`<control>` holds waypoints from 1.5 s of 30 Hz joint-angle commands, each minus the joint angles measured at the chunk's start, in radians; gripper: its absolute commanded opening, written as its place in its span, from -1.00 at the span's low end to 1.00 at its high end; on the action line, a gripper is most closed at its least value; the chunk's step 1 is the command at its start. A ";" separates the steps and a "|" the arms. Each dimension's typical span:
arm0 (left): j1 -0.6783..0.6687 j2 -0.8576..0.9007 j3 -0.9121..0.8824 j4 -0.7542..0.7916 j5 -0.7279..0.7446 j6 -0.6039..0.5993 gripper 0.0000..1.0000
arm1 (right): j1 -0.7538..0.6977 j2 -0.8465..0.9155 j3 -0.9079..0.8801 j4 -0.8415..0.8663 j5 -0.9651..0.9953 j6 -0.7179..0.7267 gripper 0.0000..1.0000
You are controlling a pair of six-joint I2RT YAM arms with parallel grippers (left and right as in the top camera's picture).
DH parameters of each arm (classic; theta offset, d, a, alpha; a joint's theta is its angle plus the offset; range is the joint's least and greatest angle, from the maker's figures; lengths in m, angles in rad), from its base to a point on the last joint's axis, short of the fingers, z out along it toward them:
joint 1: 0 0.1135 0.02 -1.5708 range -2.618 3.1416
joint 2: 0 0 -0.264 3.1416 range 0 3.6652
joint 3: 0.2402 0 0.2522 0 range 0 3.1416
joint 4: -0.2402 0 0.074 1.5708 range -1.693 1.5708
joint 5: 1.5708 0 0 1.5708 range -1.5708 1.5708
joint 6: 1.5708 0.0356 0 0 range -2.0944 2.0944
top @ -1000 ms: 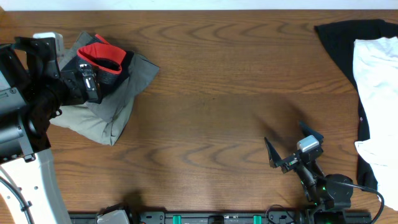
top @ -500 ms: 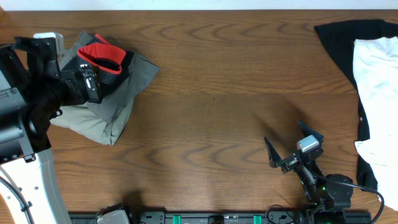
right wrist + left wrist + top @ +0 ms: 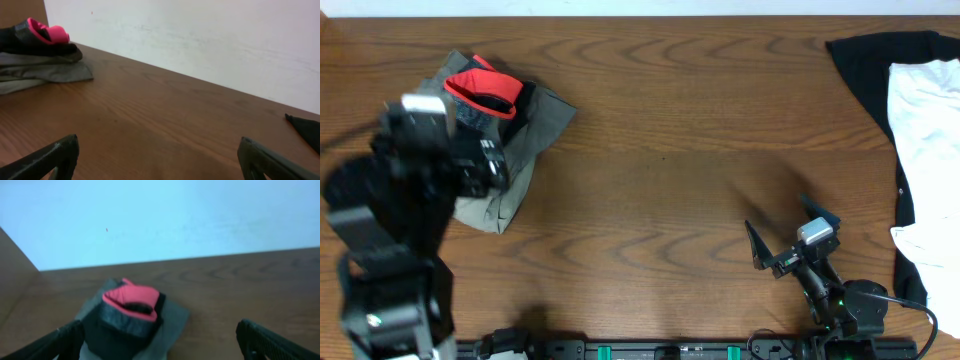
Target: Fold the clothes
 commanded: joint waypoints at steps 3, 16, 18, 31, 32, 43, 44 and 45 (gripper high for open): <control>-0.040 -0.155 -0.236 0.127 -0.027 0.017 0.96 | -0.004 -0.003 -0.001 -0.005 0.006 -0.011 0.99; -0.060 -0.430 -0.459 0.205 -0.027 0.016 0.96 | -0.004 -0.003 -0.001 -0.005 0.006 -0.011 0.98; -0.066 -0.463 -0.471 0.205 -0.028 0.017 0.96 | -0.004 -0.003 -0.001 -0.005 0.006 -0.011 0.98; -0.127 -0.700 -0.673 0.211 -0.043 0.017 0.96 | -0.004 -0.003 -0.001 -0.005 0.006 -0.011 0.98; -0.129 -0.714 -0.694 0.217 -0.046 0.017 0.96 | -0.004 -0.003 -0.001 -0.005 0.006 -0.011 0.99; -0.137 -0.820 -0.908 0.353 -0.047 0.017 0.96 | -0.004 -0.003 -0.001 -0.005 0.007 -0.011 0.99; -0.137 -0.820 -0.923 0.369 -0.052 0.017 0.96 | -0.004 -0.003 -0.001 -0.005 0.006 -0.011 0.98; -0.137 -0.820 -0.938 0.384 -0.057 0.017 0.96 | -0.004 -0.003 -0.001 -0.005 0.006 -0.011 0.99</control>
